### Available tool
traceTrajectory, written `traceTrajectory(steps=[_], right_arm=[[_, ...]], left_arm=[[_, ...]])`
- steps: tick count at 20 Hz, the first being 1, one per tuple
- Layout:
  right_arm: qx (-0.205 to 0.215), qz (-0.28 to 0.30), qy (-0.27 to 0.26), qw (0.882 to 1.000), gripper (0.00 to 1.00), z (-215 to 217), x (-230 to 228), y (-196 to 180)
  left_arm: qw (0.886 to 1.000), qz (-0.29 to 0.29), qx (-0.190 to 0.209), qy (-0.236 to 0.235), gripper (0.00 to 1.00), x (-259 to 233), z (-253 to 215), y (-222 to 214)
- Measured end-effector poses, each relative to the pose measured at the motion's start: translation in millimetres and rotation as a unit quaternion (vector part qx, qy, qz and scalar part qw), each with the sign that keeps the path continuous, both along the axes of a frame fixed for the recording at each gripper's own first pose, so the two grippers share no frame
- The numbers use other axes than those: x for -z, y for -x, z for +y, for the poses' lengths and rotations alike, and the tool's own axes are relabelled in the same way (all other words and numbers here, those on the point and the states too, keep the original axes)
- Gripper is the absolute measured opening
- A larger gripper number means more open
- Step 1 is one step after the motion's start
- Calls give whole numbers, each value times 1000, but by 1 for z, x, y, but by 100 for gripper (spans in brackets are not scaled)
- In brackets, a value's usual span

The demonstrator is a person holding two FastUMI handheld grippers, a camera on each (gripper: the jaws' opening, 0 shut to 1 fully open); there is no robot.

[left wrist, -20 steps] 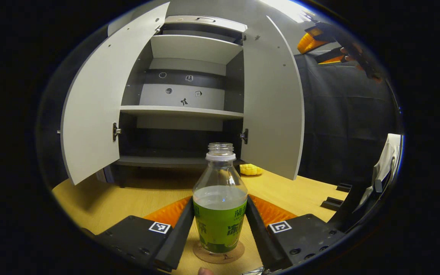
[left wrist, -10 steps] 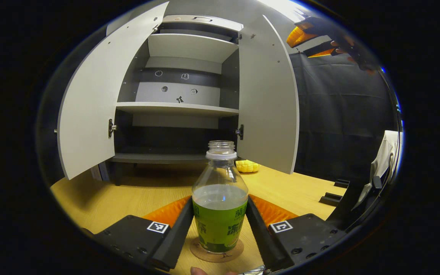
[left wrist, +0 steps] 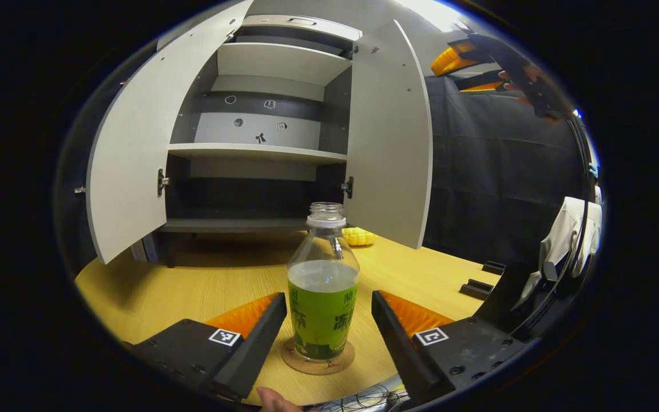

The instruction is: Grasp the bottle in the cabinet with the left hand and place it on the coaster, then close the right door with the right hand and the left door with the left hand.

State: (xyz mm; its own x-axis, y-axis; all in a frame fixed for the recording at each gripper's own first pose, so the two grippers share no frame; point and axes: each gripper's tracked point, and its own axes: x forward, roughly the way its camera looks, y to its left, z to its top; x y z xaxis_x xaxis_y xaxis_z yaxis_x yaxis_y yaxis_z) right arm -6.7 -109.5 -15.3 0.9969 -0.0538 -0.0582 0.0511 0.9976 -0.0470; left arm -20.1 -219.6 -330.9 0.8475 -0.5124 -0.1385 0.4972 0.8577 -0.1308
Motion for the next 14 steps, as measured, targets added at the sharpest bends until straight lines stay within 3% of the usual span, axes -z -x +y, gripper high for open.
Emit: traceTrajectory(steps=[4, 10, 14], right_arm=[[40, -9, -8, 999, 98, -39, -4, -9], [90, -16, -13, 996, 98, -102, -11, -40], [76, -34, -27, 996, 98, -109, -30, -74]], left_arm=[[999, 3, -53, 3, 95, -44, 50, 13], [987, -29, -152, 38, 95, -161, 127, 5], [972, -48, -225, 41, 95, -217, 190, 0]])
